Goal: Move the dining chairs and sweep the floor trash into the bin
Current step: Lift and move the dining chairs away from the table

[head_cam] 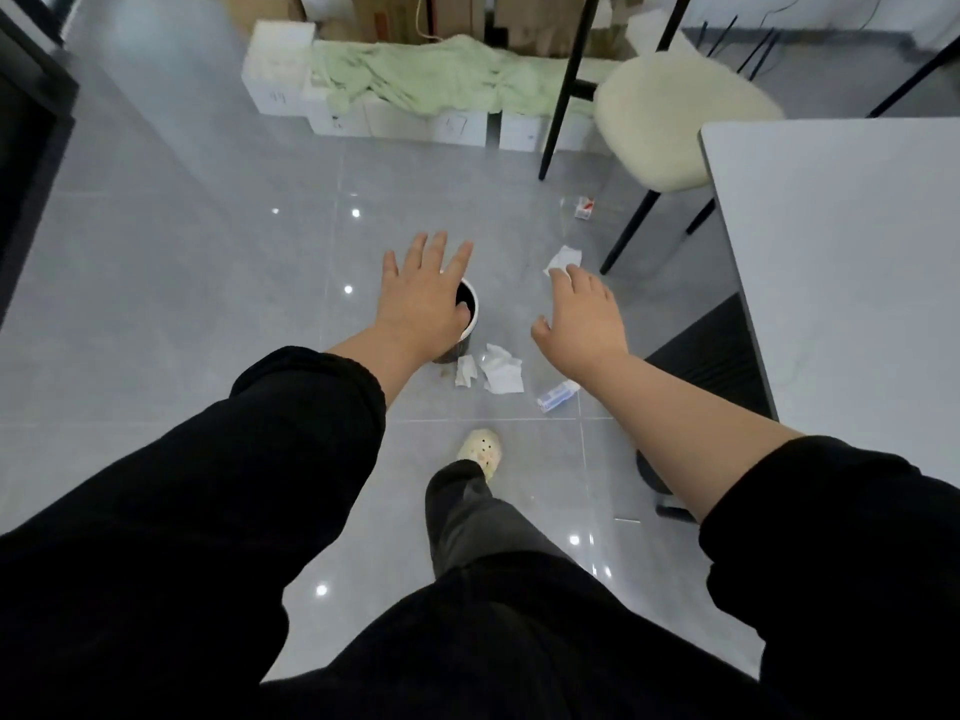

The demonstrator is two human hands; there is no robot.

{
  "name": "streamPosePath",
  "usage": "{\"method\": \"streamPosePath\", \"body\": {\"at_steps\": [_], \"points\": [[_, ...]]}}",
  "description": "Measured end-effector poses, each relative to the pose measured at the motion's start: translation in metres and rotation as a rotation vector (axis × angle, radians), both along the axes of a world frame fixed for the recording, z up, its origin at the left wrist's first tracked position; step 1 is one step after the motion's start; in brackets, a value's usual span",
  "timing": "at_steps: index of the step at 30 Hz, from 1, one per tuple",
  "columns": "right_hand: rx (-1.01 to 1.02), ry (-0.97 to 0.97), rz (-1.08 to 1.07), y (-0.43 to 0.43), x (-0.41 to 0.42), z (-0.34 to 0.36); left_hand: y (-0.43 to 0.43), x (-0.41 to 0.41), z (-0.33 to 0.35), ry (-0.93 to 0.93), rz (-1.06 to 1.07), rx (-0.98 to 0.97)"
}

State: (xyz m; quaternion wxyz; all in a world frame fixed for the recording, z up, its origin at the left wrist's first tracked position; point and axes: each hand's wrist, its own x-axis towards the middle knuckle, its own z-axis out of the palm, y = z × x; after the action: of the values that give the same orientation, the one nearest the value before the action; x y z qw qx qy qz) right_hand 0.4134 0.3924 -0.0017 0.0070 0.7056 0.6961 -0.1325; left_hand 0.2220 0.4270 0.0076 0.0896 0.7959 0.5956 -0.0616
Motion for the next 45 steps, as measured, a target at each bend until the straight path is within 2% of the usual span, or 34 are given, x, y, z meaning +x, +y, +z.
{"method": "streamPosePath", "body": {"at_steps": [5, 17, 22, 24, 28, 38, 41, 45], "points": [[-0.057, 0.013, -0.135, 0.121, 0.035, -0.008, 0.141, 0.037, -0.003, 0.077, -0.135, -0.030], [-0.027, -0.033, -0.394, 0.367, 0.108, 0.009, 0.413, 0.129, 0.001, -0.008, -0.310, -0.071], [-0.059, -0.038, -0.612, 0.504, 0.125, -0.003, 0.573, 0.160, -0.013, -0.025, -0.516, -0.030], [-0.083, 0.010, -0.763, 0.552, 0.127, 0.001, 0.635, 0.169, -0.006, -0.028, -0.584, -0.090], [-0.083, 0.053, -0.932, 0.629, 0.139, 0.009, 0.739, 0.190, 0.014, -0.043, -0.708, -0.083], [-0.044, 0.006, -1.042, 0.731, 0.237, 0.034, 0.851, 0.311, 0.022, -0.125, -0.704, -0.220], [-0.064, 0.016, -1.045, 0.758, 0.276, 0.024, 0.882, 0.357, 0.013, -0.106, -0.706, -0.197], [-0.113, 0.096, -1.040, 0.783, 0.313, 0.013, 0.914, 0.410, 0.005, -0.088, -0.557, -0.284]]}}
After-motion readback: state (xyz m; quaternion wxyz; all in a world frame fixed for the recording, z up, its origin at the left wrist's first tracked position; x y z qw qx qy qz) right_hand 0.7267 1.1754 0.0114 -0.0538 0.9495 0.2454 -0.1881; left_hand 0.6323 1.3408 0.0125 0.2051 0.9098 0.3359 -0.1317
